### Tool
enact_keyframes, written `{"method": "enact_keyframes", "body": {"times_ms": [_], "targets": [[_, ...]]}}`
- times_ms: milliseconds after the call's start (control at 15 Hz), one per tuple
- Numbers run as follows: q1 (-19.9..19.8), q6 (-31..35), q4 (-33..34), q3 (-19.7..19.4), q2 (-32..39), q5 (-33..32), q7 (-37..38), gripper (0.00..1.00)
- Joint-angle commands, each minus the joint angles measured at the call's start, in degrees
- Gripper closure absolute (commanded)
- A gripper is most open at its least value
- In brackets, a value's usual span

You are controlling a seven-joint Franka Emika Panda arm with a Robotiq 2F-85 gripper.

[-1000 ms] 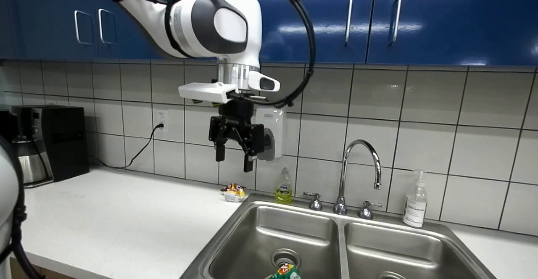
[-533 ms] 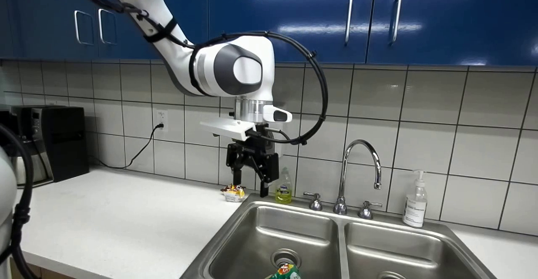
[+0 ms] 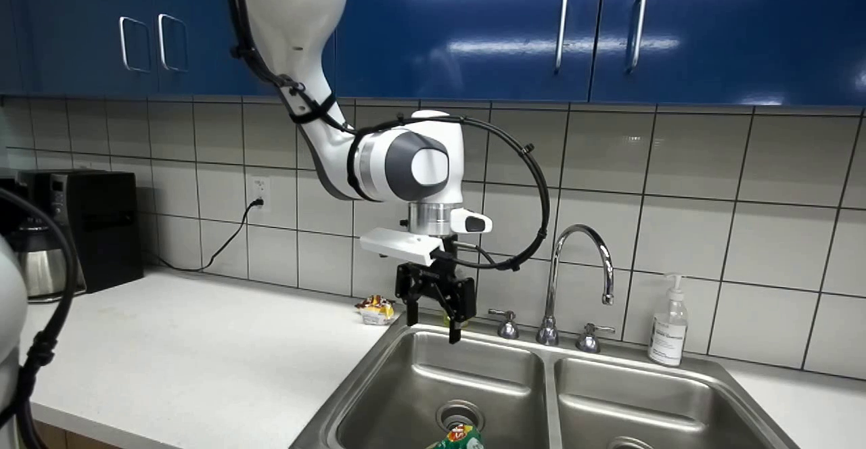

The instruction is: Remove the green packet from the sink.

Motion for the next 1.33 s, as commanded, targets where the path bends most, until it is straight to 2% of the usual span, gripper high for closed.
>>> {"method": "enact_keyframes", "body": {"times_ms": [0,533,1267], "targets": [[0.16,1.13,5.49,0.49,7.58,1.61,1.09,0.00],[0.86,3.45,9.24,1.05,17.99,3.87,4.30,0.00],[1.43,13.20,12.68,-0.16,29.03,5.17,10.30,0.00]]}}
